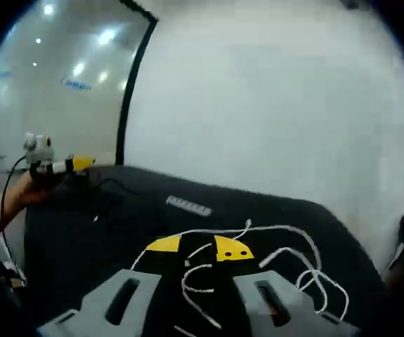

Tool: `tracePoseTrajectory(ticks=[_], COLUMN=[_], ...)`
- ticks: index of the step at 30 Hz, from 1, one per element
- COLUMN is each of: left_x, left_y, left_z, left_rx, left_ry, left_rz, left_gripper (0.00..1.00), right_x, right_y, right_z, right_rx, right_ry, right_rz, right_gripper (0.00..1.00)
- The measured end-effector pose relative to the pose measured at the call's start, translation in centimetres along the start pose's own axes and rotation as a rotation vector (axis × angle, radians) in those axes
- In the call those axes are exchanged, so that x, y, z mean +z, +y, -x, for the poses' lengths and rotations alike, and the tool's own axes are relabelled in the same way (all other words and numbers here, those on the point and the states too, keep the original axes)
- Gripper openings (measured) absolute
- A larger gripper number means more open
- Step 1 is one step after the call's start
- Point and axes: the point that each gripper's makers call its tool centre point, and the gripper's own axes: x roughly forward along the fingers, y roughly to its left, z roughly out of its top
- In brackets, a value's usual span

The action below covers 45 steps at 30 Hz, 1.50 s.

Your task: Grab the wires, straighten them and put them on the rack

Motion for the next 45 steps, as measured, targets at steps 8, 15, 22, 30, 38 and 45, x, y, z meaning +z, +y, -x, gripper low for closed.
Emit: tracePoseTrajectory(ticks=[8, 15, 22, 30, 38, 45], left_x=[-0.3, -0.2, -0.6, -0.7, -1.4, -2.0], left_y=[-0.6, -0.7, -0.5, -0.8, -1.6, -1.5], left_z=[-0.3, -0.2, -0.4, -0.4, -0.6, -0.9], left_rx=[-0.009, -0.012, -0.002, -0.004, -0.025, -0.029], left_ry=[0.019, 0.017, 0.042, 0.047, 0.081, 0.108], left_rz=[-0.048, -0.054, -0.067, -0.092, -0.136, -0.164], left_gripper=[0.14, 0.14, 0.14, 0.14, 0.15, 0.15], right_x=[-1.6, 1.5, 1.0, 1.6, 0.1, 5.2], right_y=[0.4, 9.8, 12.3, 0.3, -11.2, -13.4], right_z=[-2.7, 0.4, 0.3, 4.8, 11.2, 7.0], right_rx=[0.052, 0.064, 0.094, -0.094, -0.361, -0.281], right_ry=[0.105, 0.129, -0.010, -0.068, -0.220, -0.213], right_rz=[-0.152, -0.290, -0.265, -0.216, -0.373, -0.372], right_gripper=[0.10, 0.10, 0.31, 0.15, 0.10, 0.07])
